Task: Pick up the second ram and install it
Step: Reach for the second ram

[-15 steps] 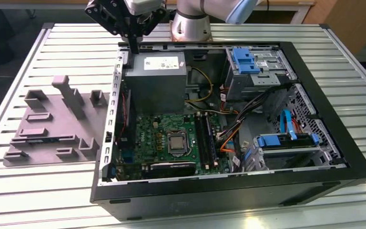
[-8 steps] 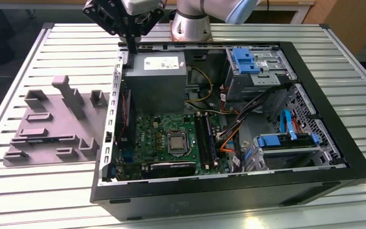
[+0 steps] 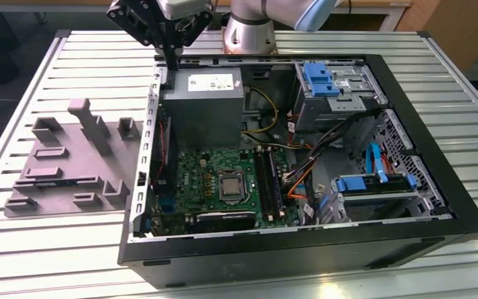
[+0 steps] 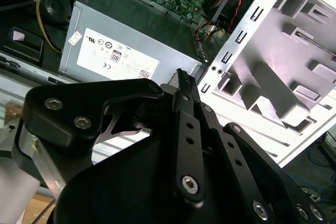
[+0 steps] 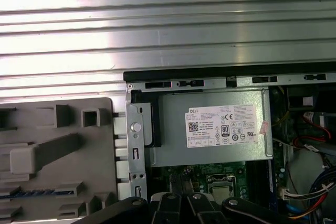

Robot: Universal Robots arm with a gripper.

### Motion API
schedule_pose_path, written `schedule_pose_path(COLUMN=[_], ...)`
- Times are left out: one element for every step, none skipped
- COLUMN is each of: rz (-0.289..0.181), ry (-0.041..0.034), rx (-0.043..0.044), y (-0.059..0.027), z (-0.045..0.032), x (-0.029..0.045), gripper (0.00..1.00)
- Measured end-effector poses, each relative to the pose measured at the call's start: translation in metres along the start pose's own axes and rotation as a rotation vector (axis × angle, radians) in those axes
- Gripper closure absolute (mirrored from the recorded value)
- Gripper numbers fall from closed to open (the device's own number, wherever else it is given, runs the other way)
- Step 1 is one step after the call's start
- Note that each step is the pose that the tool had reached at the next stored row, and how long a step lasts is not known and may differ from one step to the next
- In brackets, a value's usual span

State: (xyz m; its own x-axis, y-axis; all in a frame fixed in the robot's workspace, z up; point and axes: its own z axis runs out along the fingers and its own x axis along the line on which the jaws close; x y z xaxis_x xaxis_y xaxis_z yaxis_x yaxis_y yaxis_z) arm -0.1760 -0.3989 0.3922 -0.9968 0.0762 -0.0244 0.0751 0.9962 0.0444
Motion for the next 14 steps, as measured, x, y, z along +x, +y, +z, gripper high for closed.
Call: schedule_pose_path(rz=[0.0, 0.0, 0.0, 0.0, 0.0, 0.0, 0.0, 0.0, 0.0, 0.0, 0.0, 0.0, 0.0, 0.0], ry=[0.0, 0.0, 0.0, 0.0, 0.0, 0.0, 0.0, 0.0, 0.0, 0.0, 0.0, 0.0, 0.0, 0.0], rx=[0.0, 0.0, 0.0, 0.0, 0.0001, 0.0, 0.0, 0.0, 0.0, 0.0, 0.0, 0.0, 0.0001, 0.0], y=[0.0, 0.0, -0.0001, -0.0001, -0.0001, -0.0002, -0.0002, -0.0002, -0.0003, -0.0003, -0.0003, -0.0004, -0.0004, -0.0005], z=[0.0, 0.0, 0.0, 0.0, -0.0001, -0.0001, -0.0001, -0.0001, -0.0001, -0.0001, -0.0001, -0.0002, -0.0002, -0.0002], x=[0.0002, 0.0005, 0.0009, 0.0013, 0.0018, 0.0023, 0.0027, 0.0032, 0.0037, 0.0042, 0.0047, 0.0052, 0.0056, 0.0061], gripper=[0.89, 0.89, 0.89, 0.89, 0.89, 0.89, 0.89, 0.89, 0.89, 0.89, 0.89, 0.89, 0.89, 0.89])
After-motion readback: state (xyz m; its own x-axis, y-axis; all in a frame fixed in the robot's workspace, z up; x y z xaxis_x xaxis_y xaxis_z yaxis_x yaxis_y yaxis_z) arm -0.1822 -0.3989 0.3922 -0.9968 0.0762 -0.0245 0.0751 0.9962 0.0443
